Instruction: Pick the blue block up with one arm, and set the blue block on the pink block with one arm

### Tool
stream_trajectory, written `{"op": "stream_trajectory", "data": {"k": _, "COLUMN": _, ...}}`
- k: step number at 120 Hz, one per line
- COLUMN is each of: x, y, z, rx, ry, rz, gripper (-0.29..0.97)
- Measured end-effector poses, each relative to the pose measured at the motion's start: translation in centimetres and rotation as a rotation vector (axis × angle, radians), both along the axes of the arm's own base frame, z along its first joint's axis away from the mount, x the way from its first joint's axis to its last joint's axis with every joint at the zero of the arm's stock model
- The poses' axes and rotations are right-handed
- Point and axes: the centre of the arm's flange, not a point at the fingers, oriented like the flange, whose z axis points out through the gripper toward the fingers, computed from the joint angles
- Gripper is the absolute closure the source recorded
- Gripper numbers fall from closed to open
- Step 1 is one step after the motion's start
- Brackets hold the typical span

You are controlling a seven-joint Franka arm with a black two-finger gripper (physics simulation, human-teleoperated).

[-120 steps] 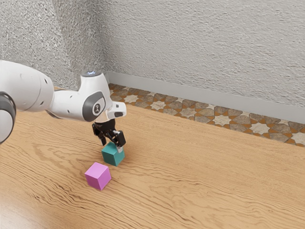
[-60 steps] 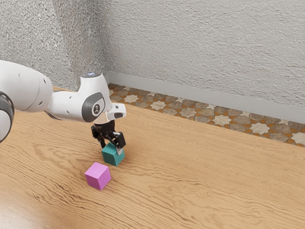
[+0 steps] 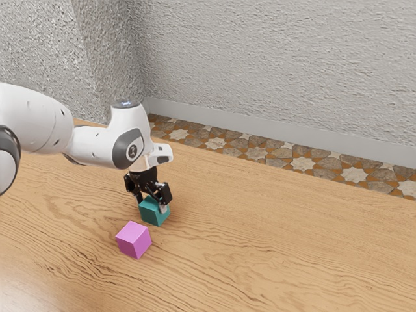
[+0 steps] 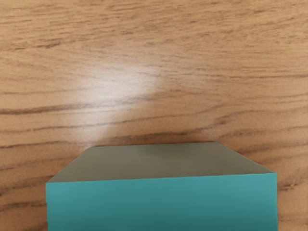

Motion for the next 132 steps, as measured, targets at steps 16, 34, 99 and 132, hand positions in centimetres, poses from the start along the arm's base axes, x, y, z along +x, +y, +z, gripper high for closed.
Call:
{"op": "stream_trajectory", "data": {"k": 16, "x": 0.14, "y": 0.07, "z": -0.06, "rx": 0.019, "ry": -0.008, "rz": -0.016, "gripper": 0.02}}
{"op": "stream_trajectory", "data": {"k": 34, "x": 0.23, "y": 0.0, "z": -0.16, "rx": 0.026, "ry": -0.015, "rz": -0.026, "gripper": 0.02}}
{"op": "stream_trajectory", "data": {"k": 99, "x": 0.22, "y": -0.13, "z": -0.47, "rx": 0.025, "ry": -0.023, "rz": -0.032, "gripper": 0.12}}
{"op": "stream_trajectory", "data": {"k": 132, "x": 0.24, "y": -0.09, "z": -0.16, "rx": 0.027, "ry": -0.028, "rz": -0.034, "gripper": 0.29}}
